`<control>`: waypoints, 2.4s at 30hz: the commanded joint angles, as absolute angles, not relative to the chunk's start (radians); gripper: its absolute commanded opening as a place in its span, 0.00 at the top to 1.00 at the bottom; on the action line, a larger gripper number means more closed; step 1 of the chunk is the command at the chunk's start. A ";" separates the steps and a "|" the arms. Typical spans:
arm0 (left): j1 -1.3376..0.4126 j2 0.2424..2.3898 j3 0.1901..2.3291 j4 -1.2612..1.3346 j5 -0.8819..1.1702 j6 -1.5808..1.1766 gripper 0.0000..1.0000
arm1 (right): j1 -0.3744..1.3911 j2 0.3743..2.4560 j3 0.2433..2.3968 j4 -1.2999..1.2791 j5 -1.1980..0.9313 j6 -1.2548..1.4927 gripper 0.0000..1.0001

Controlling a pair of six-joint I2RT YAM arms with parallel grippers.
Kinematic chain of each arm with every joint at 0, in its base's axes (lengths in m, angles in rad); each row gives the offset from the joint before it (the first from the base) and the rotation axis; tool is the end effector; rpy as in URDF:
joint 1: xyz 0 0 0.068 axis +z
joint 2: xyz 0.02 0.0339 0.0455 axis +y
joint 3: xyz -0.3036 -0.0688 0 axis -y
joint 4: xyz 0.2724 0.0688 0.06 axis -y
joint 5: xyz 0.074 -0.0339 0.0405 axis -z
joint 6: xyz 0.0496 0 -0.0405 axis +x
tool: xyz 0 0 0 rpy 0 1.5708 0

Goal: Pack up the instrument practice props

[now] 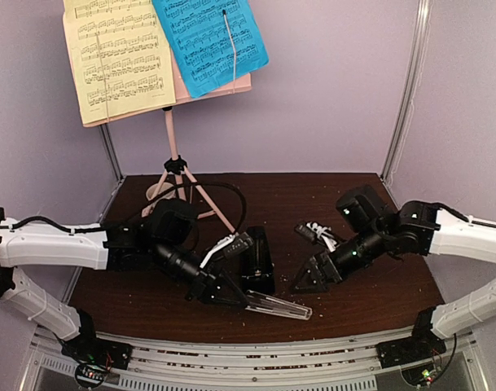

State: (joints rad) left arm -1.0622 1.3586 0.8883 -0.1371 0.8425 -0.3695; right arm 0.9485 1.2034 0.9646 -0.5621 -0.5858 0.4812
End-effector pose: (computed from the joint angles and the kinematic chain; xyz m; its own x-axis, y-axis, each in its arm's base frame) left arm 0.1205 -0.2922 0.2793 -0.5769 0.5411 -0.6119 0.7200 -0.0169 -0.6937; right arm 0.1352 0.2354 0.3079 -0.7882 -0.4371 -0.4333 -0.6053 0.4234 0.6740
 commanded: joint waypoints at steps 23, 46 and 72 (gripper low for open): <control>-1.040 1.403 0.830 0.877 0.235 -1.087 1.00 | 0.831 0.750 0.576 0.496 0.009 0.861 0.00; -1.040 1.409 0.835 0.928 0.246 -1.100 1.00 | 0.999 1.035 0.645 0.776 0.070 0.834 0.06; -1.043 1.402 0.828 0.957 0.276 -1.121 1.00 | 0.982 1.176 0.708 0.918 0.043 0.909 0.33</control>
State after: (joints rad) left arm -1.0462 1.4200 0.8284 0.8780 0.2615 -1.1145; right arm 0.9863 1.1667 0.6697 0.8787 0.0643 0.9051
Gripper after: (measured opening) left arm 0.018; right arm 0.677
